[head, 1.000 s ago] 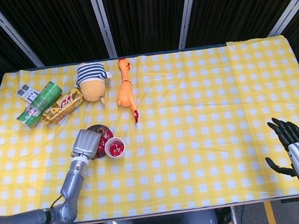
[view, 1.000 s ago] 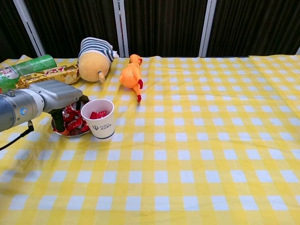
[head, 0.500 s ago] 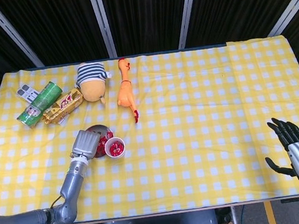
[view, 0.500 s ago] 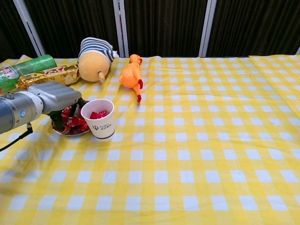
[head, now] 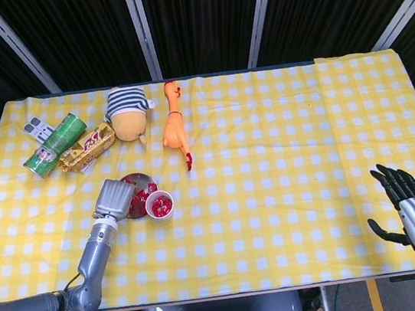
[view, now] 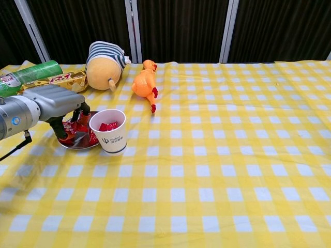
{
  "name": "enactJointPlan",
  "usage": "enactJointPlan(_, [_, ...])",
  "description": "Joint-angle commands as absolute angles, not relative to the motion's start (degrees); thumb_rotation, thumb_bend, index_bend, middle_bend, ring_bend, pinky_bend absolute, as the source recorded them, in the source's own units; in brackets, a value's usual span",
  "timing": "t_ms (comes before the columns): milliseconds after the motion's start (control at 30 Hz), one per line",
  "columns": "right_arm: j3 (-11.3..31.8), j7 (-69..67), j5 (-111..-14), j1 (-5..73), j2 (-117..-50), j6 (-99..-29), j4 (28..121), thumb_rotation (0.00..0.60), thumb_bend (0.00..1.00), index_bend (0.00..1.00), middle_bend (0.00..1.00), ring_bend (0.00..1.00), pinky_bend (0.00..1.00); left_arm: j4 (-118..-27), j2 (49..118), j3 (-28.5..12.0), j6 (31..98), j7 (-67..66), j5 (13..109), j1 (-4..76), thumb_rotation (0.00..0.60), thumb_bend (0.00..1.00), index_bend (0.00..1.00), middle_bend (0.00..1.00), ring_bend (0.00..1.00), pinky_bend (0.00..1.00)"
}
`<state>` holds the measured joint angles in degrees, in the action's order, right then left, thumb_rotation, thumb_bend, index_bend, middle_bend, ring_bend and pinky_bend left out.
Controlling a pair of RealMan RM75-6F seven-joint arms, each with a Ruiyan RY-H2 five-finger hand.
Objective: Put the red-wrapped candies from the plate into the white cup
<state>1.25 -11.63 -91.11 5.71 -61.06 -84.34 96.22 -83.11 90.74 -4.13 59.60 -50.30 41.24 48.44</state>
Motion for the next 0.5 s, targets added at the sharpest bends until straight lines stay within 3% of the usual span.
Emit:
enactJointPlan(33, [1.3, -11.6, -91.1, 5.7, -61.1, -84.4, 96.2, 0.600, 0.39, 0.00, 0.00, 0.00, 0.00, -83.9, 90.0, -4.4, 60.0, -50.0, 41.7, 48.4, 0.600, 0.39, 0.43, 0.50, 0.91, 0.95])
enactJointPlan(500, [1.2, -11.5, -91.3, 5.6, -61.1, -84.6, 96.2, 0.600, 0.39, 0.00, 0.00, 0.00, 0.00, -95.8, 83.0, -7.3, 65.2, -49.2, 45.9, 48.4, 0.600, 0.39, 0.43, 0.51, 0.91, 0.95])
